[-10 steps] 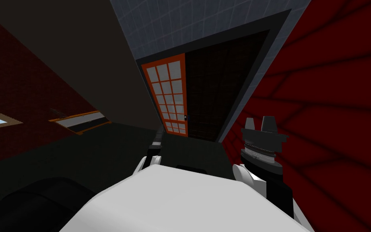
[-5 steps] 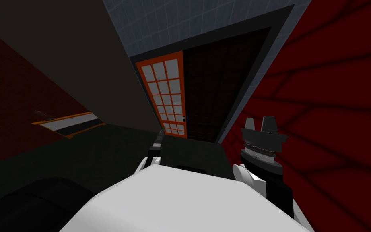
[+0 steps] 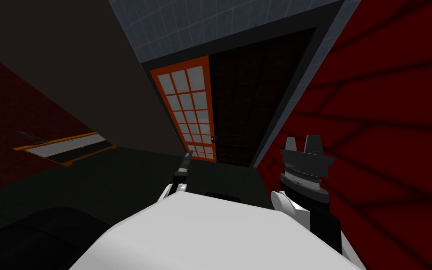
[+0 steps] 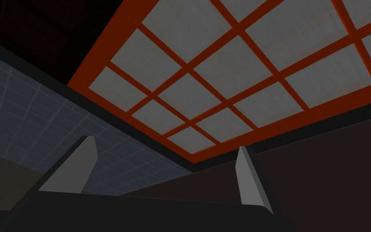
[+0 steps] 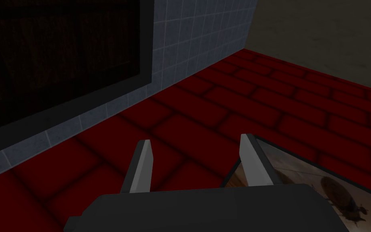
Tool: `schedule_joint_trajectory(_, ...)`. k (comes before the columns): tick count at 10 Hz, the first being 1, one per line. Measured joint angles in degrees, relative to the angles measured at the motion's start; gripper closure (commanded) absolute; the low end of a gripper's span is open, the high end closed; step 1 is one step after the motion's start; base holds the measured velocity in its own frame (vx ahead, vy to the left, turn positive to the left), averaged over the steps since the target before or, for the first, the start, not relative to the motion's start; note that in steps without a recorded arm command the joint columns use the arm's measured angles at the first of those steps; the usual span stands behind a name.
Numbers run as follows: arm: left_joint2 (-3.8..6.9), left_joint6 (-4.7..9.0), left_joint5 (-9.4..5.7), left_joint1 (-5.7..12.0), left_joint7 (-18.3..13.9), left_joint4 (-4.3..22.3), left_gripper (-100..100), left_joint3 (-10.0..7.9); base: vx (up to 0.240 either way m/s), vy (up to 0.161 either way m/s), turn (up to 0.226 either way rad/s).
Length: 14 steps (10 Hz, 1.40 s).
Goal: Pull the door open
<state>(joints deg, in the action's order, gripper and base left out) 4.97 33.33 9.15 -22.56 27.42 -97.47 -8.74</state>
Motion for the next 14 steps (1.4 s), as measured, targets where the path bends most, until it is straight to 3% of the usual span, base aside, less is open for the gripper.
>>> schedule_joint_trajectory(14,0.26,6.85,4.0,6.02,20.1,21.5,-100,-4.58,0.102,-0.002,-0.057)
